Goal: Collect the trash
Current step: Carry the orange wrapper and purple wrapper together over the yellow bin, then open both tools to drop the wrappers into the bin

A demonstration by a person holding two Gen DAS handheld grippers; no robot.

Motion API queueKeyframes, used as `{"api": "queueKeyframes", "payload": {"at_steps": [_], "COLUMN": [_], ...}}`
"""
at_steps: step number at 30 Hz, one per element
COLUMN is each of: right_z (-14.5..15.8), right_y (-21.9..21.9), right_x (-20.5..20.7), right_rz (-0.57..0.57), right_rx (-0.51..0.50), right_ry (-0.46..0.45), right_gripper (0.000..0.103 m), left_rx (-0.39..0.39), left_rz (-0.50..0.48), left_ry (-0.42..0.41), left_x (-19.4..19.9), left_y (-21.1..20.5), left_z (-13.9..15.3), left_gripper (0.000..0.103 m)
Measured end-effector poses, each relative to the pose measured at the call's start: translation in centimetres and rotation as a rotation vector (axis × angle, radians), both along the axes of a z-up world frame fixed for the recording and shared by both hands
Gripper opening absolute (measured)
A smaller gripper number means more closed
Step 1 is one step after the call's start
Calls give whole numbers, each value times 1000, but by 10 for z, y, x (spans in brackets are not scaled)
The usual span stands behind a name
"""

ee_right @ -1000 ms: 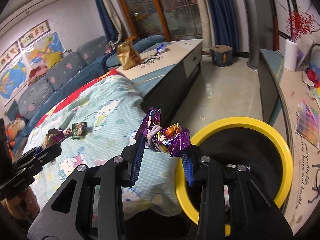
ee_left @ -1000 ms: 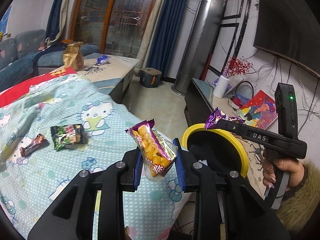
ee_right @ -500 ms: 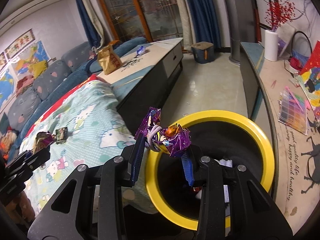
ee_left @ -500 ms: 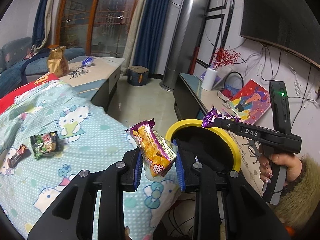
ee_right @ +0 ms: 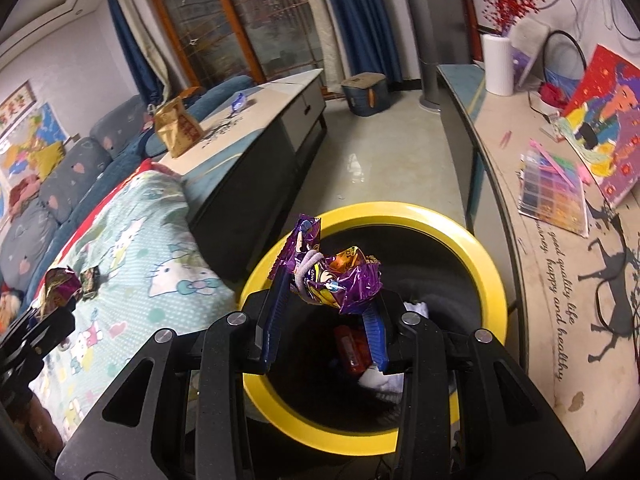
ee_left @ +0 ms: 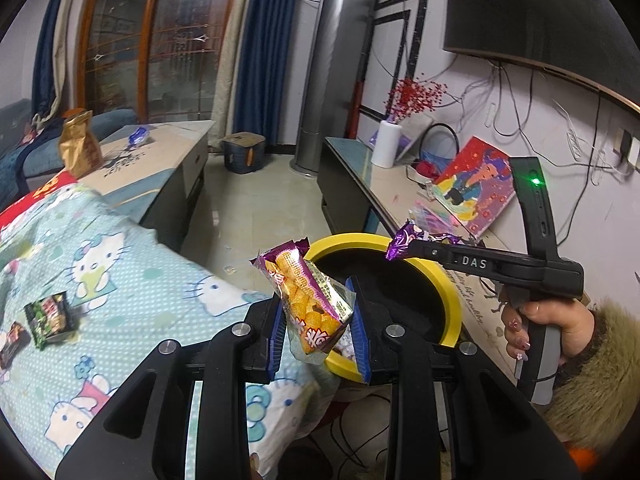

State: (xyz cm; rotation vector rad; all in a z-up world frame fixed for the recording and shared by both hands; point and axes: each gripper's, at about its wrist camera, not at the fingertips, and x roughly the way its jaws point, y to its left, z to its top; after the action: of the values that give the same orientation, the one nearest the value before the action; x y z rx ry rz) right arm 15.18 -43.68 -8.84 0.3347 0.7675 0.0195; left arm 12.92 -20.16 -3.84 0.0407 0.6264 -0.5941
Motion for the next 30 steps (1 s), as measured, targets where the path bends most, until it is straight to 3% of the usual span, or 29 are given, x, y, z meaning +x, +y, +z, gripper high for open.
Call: {"api": "queueKeyframes", "payload": {"at_steps": [18, 30], "right_z": [-20, -25], "right_y": [-42, -45], "right_x": [-3, -5], "right_rz": [-102, -113], "right_rx": [44, 51], "right_ry": [70, 72], "right_gripper": [29, 33], "left_rx": [47, 85], "left_rz": [-106, -172], "left_ry": [10, 94], "left_x": [10, 34], "left_y": [-55, -87], "left_z": [-27, -62], "left_gripper": [27, 30]}}
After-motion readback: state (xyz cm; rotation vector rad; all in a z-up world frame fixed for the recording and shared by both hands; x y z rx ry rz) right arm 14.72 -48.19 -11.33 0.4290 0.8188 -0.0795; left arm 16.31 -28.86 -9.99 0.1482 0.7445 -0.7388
